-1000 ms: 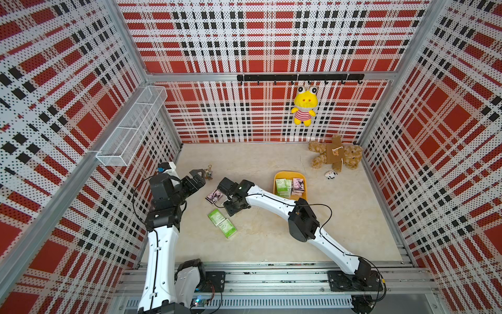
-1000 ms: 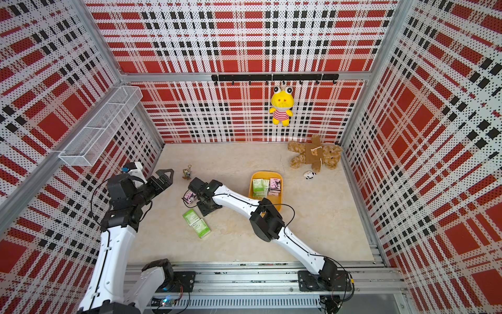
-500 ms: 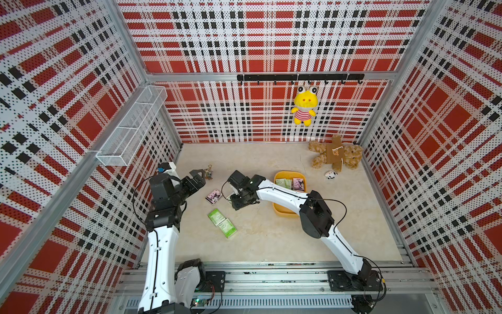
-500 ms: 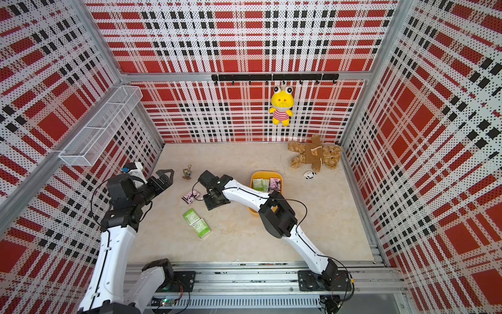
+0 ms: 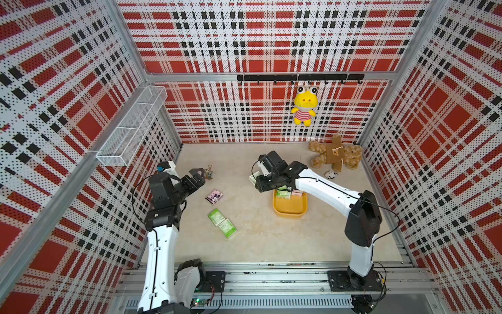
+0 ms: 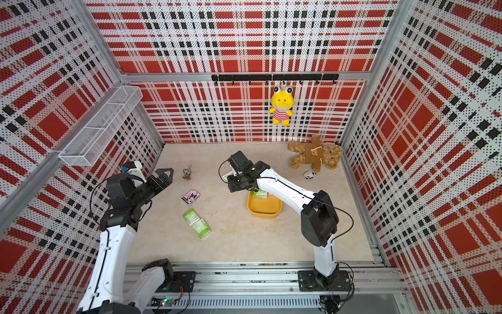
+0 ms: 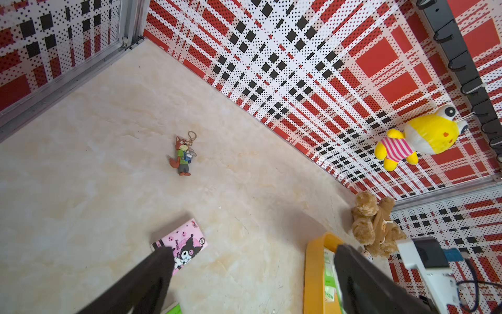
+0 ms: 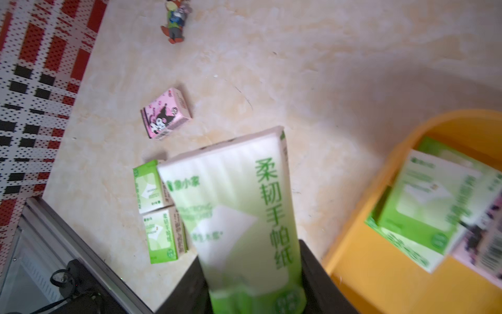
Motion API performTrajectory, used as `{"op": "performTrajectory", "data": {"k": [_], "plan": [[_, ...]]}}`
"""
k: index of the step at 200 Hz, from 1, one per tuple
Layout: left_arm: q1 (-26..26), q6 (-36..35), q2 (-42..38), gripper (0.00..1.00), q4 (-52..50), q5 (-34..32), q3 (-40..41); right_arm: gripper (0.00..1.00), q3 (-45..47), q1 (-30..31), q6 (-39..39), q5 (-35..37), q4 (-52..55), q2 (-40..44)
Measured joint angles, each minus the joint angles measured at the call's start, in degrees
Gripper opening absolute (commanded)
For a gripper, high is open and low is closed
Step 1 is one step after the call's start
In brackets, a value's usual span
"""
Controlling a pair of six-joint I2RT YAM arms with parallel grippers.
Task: Put the pocket tissues into the storage box
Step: Place the pocket tissues in the storage box.
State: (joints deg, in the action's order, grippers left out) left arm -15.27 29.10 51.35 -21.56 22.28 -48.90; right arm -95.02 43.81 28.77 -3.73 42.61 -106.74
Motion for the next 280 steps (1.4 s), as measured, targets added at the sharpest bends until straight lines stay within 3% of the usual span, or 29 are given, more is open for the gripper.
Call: {"op": "performTrajectory", "data": {"k": [38, 139, 201, 280], "plan": [[0.3, 0.0, 0.0, 1.0, 0.0, 0.0, 0.0, 0.46, 9.6, -4.0, -0.7, 2.1, 1.0, 6.4], [0.3, 0.0, 0.0, 1.0, 0.0, 0.2, 0.0, 0.46, 24.2, -5.4, -2.6, 3.4, 2.8, 13.1], [0.3, 0.0, -0.3, 1.0, 0.0, 0.2, 0.5, 0.46, 24.1, -6.0, -6.9, 4.0, 3.5, 10.3], [0.3, 0.0, -0.3, 1.0, 0.0, 0.2, 0.7, 0.48, 17.1, -6.0, -16.9, 4.8, 6.7, 3.1]]}}
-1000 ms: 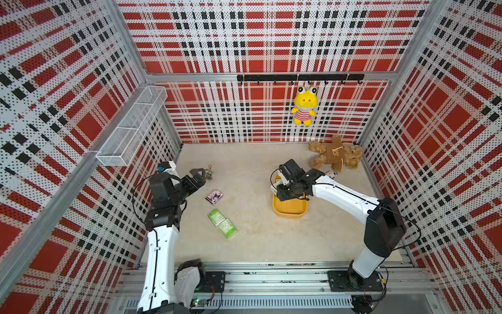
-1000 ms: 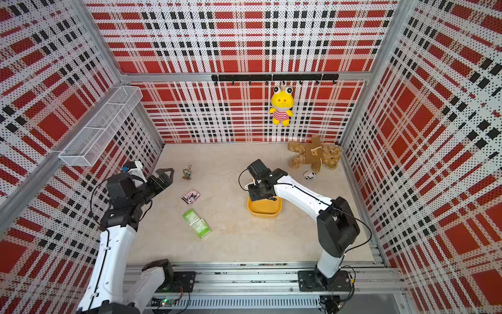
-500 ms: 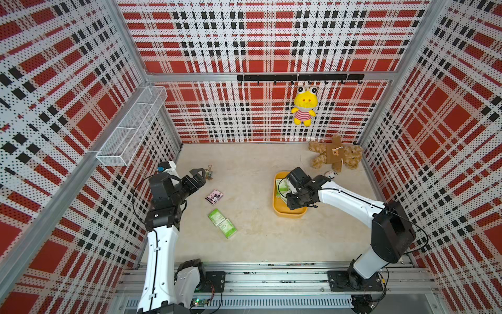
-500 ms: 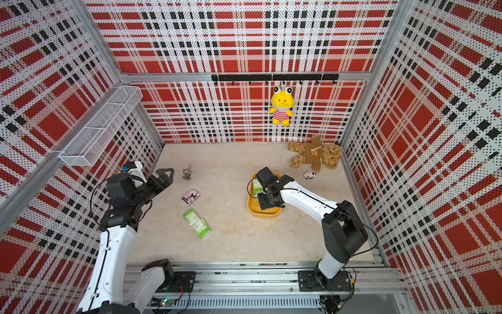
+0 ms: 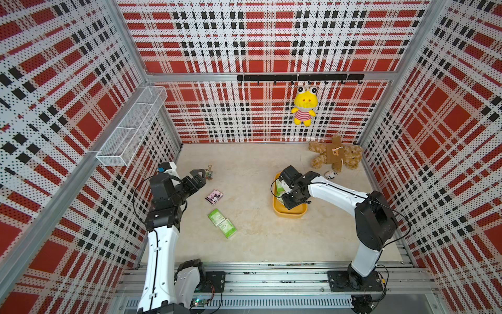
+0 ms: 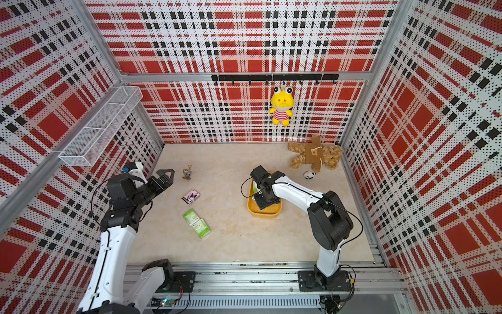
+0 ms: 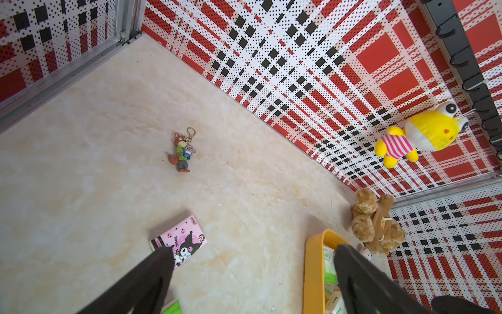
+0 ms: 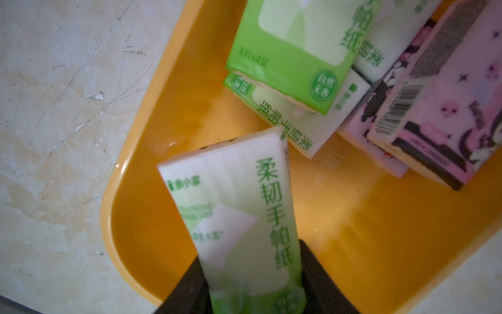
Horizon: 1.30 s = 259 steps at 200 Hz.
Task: Put the pocket tissues into the storage box
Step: Place the pocket tissues in the storage box.
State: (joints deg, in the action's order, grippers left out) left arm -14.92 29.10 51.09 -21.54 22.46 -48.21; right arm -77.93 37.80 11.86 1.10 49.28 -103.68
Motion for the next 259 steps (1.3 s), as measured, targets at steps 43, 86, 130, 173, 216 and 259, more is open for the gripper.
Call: {"op": "performTrajectory", "data": {"k": [43, 86, 130, 173, 216, 259], "plan": [[0.0, -0.1, 0.0, 1.0, 0.0, 0.0, 0.1, 0.48, -2.6, 0.0, -4.7, 0.4, 1.7, -3.1], [0.0, -0.2, 0.0, 1.0, 0.0, 0.0, 0.1, 0.52, -2.8, 0.0, -6.9, 0.7, 2.8, -4.7], [0.0, -0.2, 0.0, 1.0, 0.0, 0.0, 0.1, 0.63, -5.2, 0.0, -8.0, 1.0, 3.2, -7.1], [0.0, -0.2, 0.0, 1.0, 0.0, 0.0, 0.1, 0.68, -7.5, 0.0, -8.6, 1.7, 3.6, -7.3], [0.0, -0.2, 0.0, 1.0, 0.0, 0.0, 0.1, 0.69, -7.7, 0.0, -9.0, 1.4, 3.6, -7.3], [0.0, -0.2, 0.0, 1.0, 0.0, 0.0, 0.1, 0.69, -7.5, -0.2, -8.8, 0.5, 3.3, -6.6]]}}
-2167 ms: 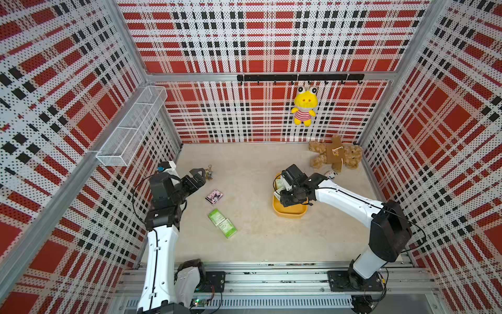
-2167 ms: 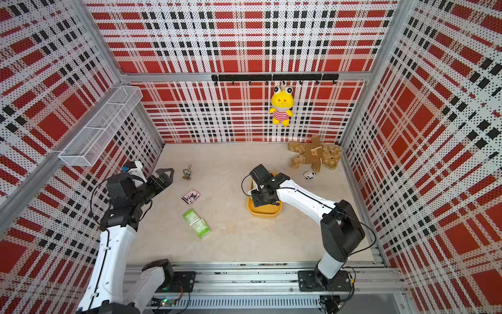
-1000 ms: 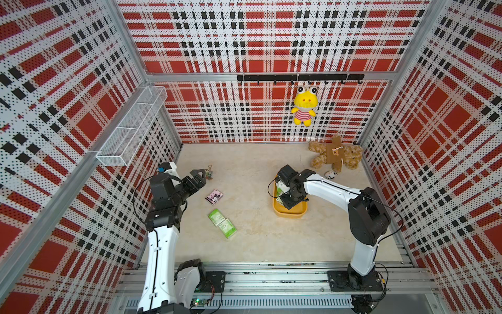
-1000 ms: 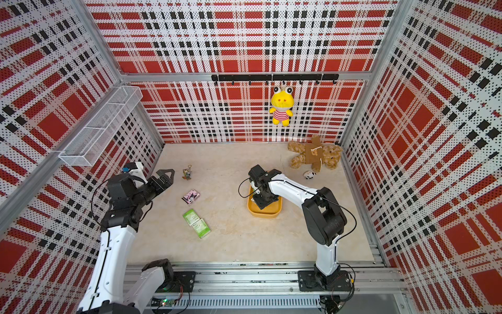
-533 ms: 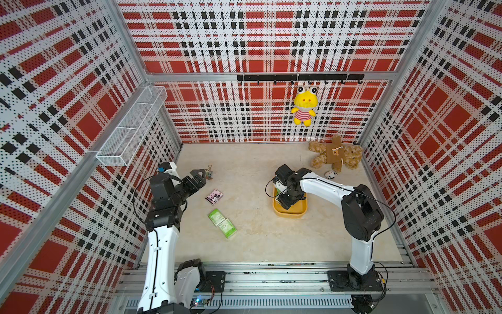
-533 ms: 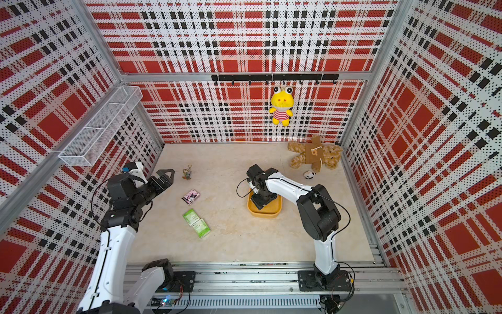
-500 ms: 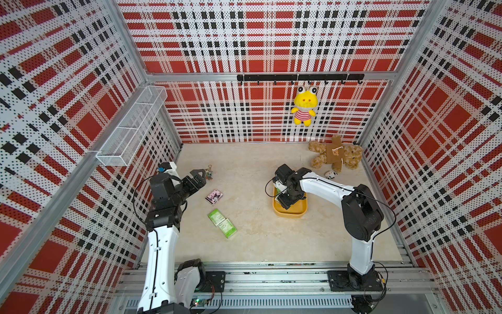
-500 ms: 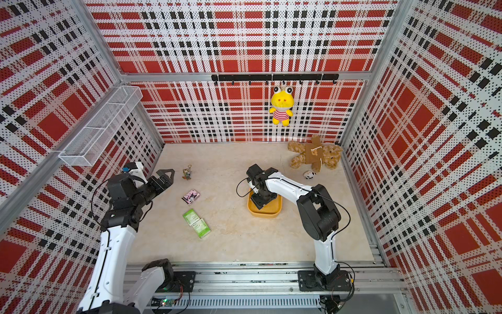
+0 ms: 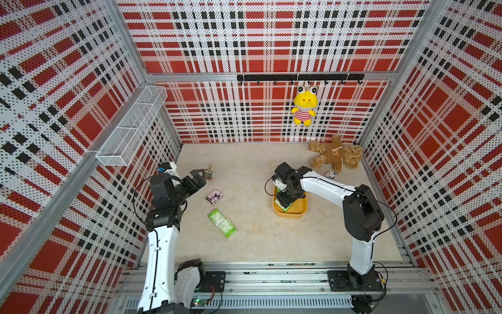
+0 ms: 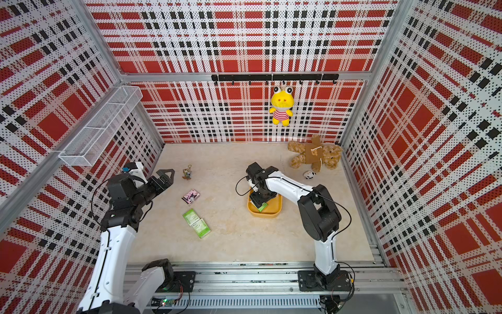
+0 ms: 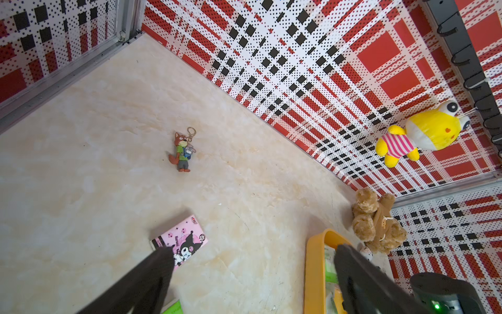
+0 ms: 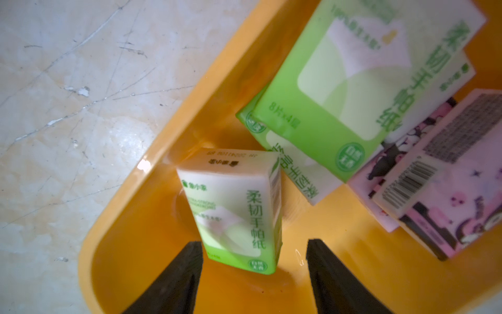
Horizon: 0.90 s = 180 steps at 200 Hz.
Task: Put the pocket tissues into the storage box
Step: Place the pocket tissues in the storage box, then pick up the pocket tissues from the center of the board.
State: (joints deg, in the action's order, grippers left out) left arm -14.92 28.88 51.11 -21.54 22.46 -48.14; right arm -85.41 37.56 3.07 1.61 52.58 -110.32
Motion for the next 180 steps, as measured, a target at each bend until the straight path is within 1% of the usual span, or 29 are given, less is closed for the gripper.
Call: {"op": "performTrajectory", "data": {"k": [23, 48, 69, 82, 102, 129, 159, 171, 180], "plan": [[0.0, 0.0, 0.0, 1.0, 0.0, 0.0, 0.0, 0.68, 0.2, -0.5, 1.0, -2.2, -1.0, 1.4], [0.0, 0.0, 0.0, 1.0, 0.0, 0.0, 0.0, 0.68, 1.4, -2.6, 3.1, -5.2, -3.1, 4.8], [0.0, 0.0, 0.0, 1.0, 0.0, 0.0, 0.0, 0.7, 1.4, -3.7, 4.6, -6.9, -4.3, 8.2], [0.0, 0.0, 0.1, 1.0, 0.0, 0.0, 0.0, 0.72, 0.5, -3.2, 5.6, -7.1, -4.5, 9.7], [0.0, 0.0, 0.2, 0.99, 0.0, -0.4, 0.0, 0.74, -2.2, 0.9, 6.6, -5.7, -4.6, 10.0], [-0.5, -0.5, 0.0, 0.99, -1.7, -3.3, -1.9, 0.79, -6.7, 10.2, 8.8, -4.8, -5.5, 7.3], [-1.1, -1.2, 1.5, 1.0, -2.3, -4.3, -7.3, 0.81, -13.7, 18.1, 12.7, -5.1, -6.8, -1.4], [-1.1, -1.4, 2.4, 1.0, -2.2, -4.3, -8.9, 0.83, -16.3, 20.0, 14.3, -5.5, -7.1, -5.2], [-1.1, -1.6, 3.1, 1.0, -2.1, -4.3, -9.6, 0.87, -17.9, 21.3, 15.4, -5.6, -7.3, -7.8]]}}
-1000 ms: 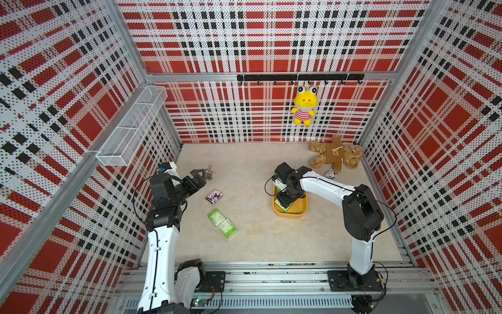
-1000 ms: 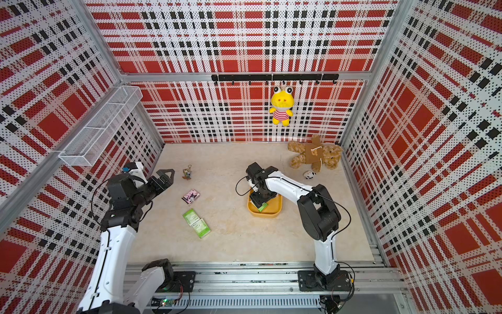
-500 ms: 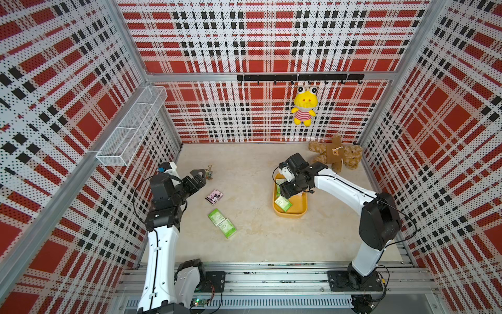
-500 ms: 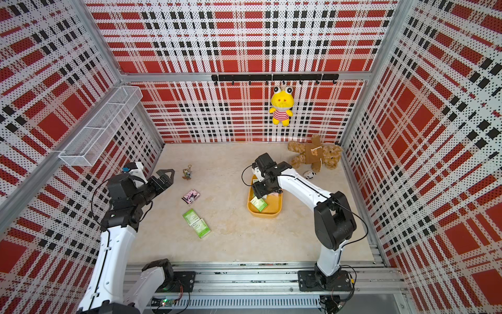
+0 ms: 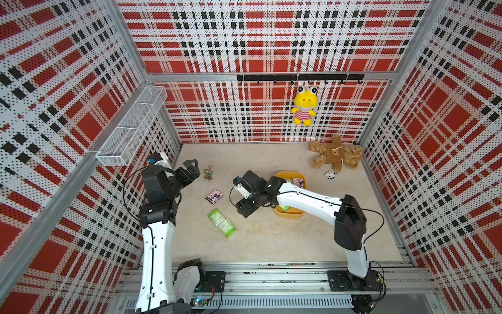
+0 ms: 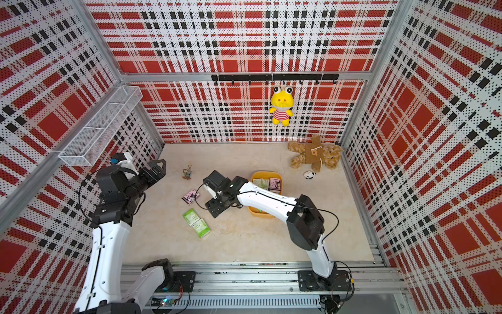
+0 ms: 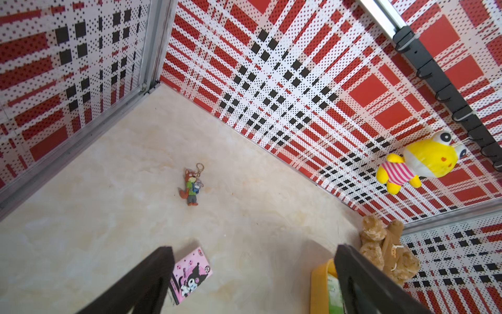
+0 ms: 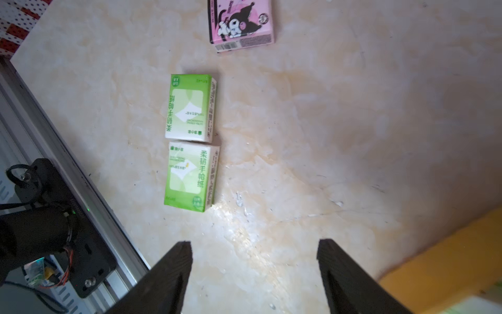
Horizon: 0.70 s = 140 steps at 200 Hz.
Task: Put the pocket tissues into the storage box
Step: Pick up the pocket tissues from the center of the board.
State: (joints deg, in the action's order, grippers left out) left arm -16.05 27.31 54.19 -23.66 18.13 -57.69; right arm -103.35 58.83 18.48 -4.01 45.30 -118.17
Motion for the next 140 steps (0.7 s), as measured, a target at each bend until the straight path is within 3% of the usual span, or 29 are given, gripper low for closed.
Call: {"op": "performTrajectory", "data": {"k": [65, 140], "plan": [[0.0, -0.6, 0.8, 0.99, -0.4, 0.0, 0.1, 0.87, -9.2, 5.9, 5.5, -0.5, 1.2, -10.8], [0.0, -0.5, 0.1, 0.99, -0.4, 0.3, 2.7, 0.87, -20.2, 7.4, 7.4, 1.3, 6.2, -19.2]]}}
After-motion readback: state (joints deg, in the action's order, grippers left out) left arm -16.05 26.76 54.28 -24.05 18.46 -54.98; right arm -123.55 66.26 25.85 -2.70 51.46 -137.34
